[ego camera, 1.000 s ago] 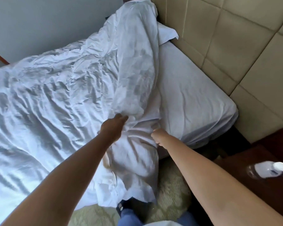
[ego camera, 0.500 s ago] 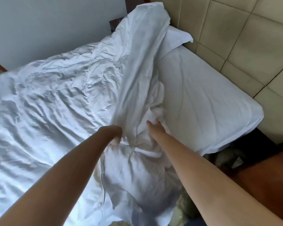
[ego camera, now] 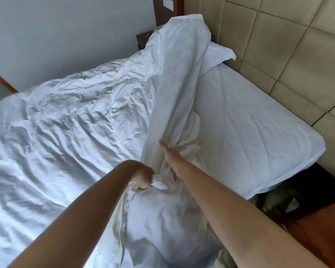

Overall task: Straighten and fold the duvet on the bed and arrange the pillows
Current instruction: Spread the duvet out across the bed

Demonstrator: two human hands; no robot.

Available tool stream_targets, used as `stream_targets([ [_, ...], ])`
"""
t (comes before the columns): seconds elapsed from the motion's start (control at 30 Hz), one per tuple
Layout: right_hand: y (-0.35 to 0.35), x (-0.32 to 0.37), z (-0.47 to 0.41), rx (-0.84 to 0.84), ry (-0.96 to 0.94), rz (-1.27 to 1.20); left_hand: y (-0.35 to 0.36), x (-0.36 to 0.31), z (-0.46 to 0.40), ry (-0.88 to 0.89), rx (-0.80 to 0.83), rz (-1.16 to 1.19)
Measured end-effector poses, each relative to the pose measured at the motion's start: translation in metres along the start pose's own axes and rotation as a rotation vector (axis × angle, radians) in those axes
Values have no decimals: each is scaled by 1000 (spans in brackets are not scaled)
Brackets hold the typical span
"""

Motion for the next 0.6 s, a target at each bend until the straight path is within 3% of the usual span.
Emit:
stream_targets([
  [0.1,-17,5,7,-17,136,245,-19,-30,-3,117,-94,113],
  [0.2,-56,3,4,-175,168,494,-35,-62,-7,219,-163,230],
  [0.37,-160,23,22,-494,-64,303,-59,-84,-27,213,-403,581],
  [0.47,-226,38,28,-588,-118,238,-90,-102,-41,115,-751,718],
  [0.6,-312,64,49,-666,-314,306,-147,-166,-77,147,-917,989],
])
Point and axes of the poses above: each hand's wrist, its own z-axis away from the middle knuckle, its own y-axis out of the palm, x = y × z, the point moved 3 cm from there along -z, towards the middle knuckle, and after that the axes turned 14 degrees about y, right-handed, at the moved point
